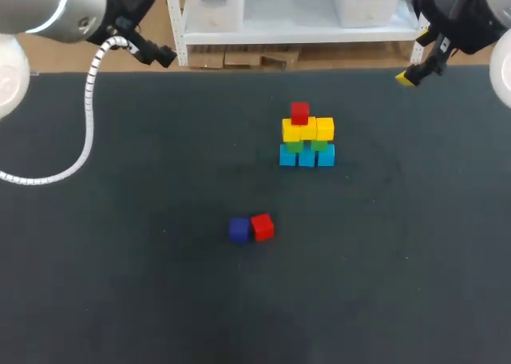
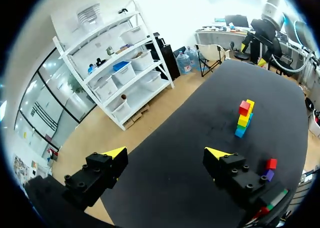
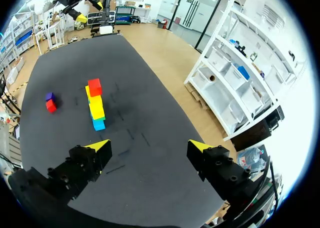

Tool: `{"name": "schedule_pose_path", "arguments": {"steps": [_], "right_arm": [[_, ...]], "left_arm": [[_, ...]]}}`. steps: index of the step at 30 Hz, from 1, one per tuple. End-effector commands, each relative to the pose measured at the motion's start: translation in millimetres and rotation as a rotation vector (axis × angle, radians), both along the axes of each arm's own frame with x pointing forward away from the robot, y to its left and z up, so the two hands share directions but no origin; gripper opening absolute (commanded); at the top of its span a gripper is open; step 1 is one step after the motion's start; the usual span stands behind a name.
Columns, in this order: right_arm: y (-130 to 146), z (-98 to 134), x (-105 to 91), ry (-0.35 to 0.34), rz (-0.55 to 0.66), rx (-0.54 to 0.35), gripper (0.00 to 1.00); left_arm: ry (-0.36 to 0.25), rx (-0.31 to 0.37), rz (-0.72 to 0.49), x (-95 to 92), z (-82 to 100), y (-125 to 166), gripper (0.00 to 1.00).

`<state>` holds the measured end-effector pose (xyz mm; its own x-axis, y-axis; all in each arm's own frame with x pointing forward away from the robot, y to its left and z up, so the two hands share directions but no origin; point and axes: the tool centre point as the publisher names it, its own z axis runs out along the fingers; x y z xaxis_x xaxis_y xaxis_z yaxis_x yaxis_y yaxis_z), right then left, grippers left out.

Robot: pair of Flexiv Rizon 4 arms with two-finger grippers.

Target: Place the blue cubes, place green cubes on the blue cubes, place the yellow cubes on the green cubes, then place the red cubes on the yellow cubes, and place purple cube on the red cubes.

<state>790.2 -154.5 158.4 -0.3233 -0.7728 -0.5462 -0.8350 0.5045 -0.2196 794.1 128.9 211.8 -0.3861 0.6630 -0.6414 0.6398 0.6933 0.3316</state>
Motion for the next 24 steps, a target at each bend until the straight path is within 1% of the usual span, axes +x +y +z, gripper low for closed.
{"name": "schedule_pose_path", "arguments": {"steps": [1,3,5,24], "right_arm": [[-0.3,0.4,-0.9,-0.001,-0.001,0.000,1.00],[-0.3,0.4,-0.9,-0.001,-0.001,0.000,1.00],[-0.3,0.4,-0.9,-0.001,-0.001,0.000,1.00],[-0.3,0.4,-0.9,-0.001,-0.001,0.000,1.00]], "left_arm": [[-0.006,-0.011,-0.006,-2.0,0.5,2.9,1.00],[-0.013,-0.017,-0.020,-3.0,3.3,-1.1,1.00],[-0.022,-0.008,-0.046,-4.6,4.9,-7.5,1.00],[-0.022,-0.008,-0.046,-4.6,4.9,-7.5,1.00]]}}
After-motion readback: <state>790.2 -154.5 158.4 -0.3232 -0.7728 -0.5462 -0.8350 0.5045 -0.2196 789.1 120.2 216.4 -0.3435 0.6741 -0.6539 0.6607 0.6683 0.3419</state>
